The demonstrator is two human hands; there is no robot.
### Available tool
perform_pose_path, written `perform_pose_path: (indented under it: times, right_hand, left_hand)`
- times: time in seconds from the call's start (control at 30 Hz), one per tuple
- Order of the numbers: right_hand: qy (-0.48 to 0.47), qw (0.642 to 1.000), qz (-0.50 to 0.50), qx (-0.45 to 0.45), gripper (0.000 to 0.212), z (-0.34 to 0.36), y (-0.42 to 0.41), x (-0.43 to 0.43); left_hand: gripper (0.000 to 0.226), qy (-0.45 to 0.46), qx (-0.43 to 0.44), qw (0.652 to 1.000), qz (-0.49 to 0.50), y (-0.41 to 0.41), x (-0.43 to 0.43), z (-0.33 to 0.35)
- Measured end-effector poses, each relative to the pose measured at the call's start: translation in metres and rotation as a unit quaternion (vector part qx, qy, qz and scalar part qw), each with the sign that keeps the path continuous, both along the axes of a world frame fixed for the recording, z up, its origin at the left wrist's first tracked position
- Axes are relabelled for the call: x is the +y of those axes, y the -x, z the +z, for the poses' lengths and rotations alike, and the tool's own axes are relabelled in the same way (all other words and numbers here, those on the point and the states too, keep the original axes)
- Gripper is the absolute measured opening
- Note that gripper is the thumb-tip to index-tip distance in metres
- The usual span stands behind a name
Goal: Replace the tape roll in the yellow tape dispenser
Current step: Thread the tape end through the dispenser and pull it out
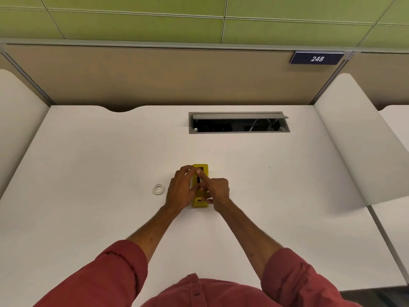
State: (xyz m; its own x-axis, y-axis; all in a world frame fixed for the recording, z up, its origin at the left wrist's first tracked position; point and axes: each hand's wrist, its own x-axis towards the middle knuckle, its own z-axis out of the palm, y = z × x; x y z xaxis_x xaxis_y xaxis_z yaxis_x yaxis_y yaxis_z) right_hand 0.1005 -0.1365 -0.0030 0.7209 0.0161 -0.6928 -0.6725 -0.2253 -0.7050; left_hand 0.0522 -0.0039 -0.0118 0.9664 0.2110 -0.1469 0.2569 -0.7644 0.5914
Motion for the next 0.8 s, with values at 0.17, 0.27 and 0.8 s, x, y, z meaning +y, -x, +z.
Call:
perform_pose_path:
  times: [0.17,0.27,0.8]
  right_hand:
    - [-0.032,0.998,-0.03,0.049,0.048,0.002,-0.004,0.002]
    - [-0.05,0.996,-0.04,0.063,0.04,0.002,-0.002,0.001]
    - [-0.061,0.99,-0.073,0.109,0.014,0.008,0.006,0.004]
  left_hand:
    - [0.045,0.03,-0.015,0.999,0.015,-0.001,-0.002,0.003]
    - [0.044,0.037,-0.014,0.999,0.013,-0.001,-0.003,0.004]
    - [0.089,0.097,0.041,0.992,-0.063,0.022,0.012,0.005]
